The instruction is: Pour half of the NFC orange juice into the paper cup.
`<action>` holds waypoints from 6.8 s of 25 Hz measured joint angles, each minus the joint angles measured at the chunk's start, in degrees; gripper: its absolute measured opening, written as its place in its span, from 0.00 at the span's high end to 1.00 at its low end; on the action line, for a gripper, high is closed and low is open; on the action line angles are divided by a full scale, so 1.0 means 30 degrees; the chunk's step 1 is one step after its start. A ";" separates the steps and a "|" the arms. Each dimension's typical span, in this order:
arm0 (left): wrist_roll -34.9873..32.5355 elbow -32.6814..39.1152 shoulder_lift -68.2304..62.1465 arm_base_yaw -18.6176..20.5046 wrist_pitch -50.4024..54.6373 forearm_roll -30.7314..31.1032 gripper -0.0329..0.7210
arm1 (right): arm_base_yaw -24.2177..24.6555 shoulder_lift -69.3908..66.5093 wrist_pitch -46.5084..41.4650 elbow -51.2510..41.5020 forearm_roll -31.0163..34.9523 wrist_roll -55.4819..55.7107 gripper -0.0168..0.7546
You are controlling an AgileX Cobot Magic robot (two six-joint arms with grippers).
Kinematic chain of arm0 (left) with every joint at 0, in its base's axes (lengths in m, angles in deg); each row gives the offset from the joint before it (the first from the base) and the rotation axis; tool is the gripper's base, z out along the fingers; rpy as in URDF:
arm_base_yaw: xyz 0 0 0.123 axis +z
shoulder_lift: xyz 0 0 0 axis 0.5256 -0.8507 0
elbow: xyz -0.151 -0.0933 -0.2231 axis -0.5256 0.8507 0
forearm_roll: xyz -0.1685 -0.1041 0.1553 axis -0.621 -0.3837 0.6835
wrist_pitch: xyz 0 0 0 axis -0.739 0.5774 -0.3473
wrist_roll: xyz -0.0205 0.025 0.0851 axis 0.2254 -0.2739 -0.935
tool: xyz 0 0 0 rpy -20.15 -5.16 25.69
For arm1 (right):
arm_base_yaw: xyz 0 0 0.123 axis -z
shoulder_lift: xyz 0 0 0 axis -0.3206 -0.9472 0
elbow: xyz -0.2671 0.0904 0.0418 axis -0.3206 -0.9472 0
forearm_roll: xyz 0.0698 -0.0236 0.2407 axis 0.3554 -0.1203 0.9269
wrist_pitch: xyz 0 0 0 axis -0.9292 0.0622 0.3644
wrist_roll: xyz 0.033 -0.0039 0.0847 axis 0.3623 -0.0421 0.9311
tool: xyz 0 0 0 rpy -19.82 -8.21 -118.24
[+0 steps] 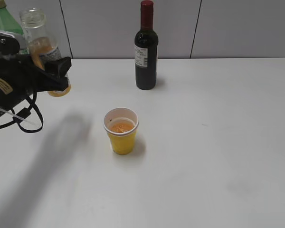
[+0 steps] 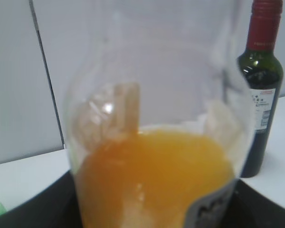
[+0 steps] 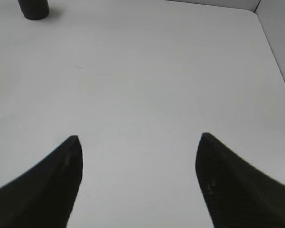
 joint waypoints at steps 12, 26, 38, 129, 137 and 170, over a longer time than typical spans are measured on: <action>0.1088 -0.2046 -0.3352 0.0794 -0.0817 0.1243 0.33 | 0.0000 0.0000 0.0000 0.0000 0.0000 0.0000 0.25; 0.1119 -0.5747 -0.7428 0.0832 -0.0525 0.1243 0.33 | 0.0000 0.0000 0.0000 0.0000 0.0000 0.0014 0.25; 0.1110 -0.5793 -0.7844 0.1085 -0.0431 0.1243 0.33 | 0.0000 0.0000 0.0000 0.0000 0.0000 0.0014 0.25; 0.0192 -0.1967 1.9131 0.3619 3.6022 -0.0632 0.18 | 0.0000 0.0000 0.0000 0.0000 0.0000 -0.0004 0.24; 0.0580 0.0352 2.4669 0.3619 3.6760 -0.0470 0.18 | 0.0000 0.0000 0.0000 0.0000 0.0000 -0.0004 0.24; 0.1666 0.2073 3.4317 0.3619 3.8329 0.0789 0.18 | 0.0000 0.0000 0.0000 0.0000 0.0000 -0.0004 0.24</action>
